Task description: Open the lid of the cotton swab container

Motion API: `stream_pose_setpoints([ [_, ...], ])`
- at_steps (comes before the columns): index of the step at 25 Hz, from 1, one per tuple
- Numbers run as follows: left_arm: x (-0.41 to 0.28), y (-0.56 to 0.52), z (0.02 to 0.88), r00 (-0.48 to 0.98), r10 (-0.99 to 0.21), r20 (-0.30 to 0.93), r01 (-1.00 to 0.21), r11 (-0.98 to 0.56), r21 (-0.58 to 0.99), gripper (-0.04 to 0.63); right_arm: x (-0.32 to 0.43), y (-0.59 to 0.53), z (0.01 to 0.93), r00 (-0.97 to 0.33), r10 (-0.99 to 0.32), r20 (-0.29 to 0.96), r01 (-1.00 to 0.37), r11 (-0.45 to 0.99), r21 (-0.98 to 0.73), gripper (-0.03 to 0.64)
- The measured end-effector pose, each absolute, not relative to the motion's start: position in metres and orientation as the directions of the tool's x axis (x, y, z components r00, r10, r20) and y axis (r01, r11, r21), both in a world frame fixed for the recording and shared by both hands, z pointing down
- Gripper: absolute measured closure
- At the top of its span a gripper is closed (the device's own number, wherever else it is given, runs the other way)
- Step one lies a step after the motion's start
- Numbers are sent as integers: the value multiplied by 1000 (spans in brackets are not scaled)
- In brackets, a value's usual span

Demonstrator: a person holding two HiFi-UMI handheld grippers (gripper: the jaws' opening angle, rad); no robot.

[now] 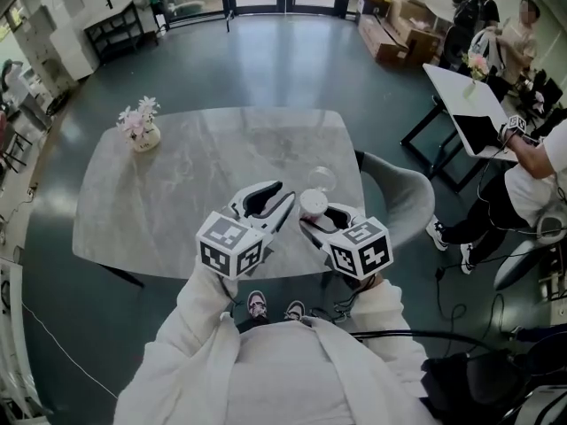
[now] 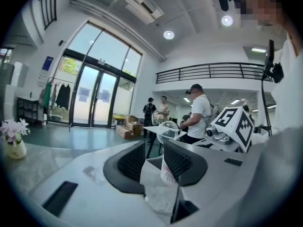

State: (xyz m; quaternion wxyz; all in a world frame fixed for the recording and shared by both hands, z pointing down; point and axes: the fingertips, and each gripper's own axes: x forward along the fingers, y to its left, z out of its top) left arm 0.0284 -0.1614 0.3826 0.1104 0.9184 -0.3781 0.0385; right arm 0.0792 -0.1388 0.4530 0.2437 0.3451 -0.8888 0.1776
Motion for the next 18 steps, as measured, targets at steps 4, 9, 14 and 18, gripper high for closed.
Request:
stream_pose_setpoints([
  [4, 10, -166, 397, 543, -818, 187, -835, -503, 225, 474, 86, -149, 454, -604, -605, 519, -763, 626, -159, 334],
  [9, 5, -156, 410, 414, -873, 258, -908, -373, 192, 524, 91, -150, 456, -592, -634, 497, -784, 596, -172, 334],
  [14, 3, -141, 428, 351, -885, 306, -934, -308, 179, 574, 85, -147, 457, -615, -640, 461, -774, 601, -199, 334],
  [18, 0, -132, 436, 321, -889, 325, -945, -278, 173, 574, 84, -147, 459, -626, -644, 440, -771, 597, -221, 334],
])
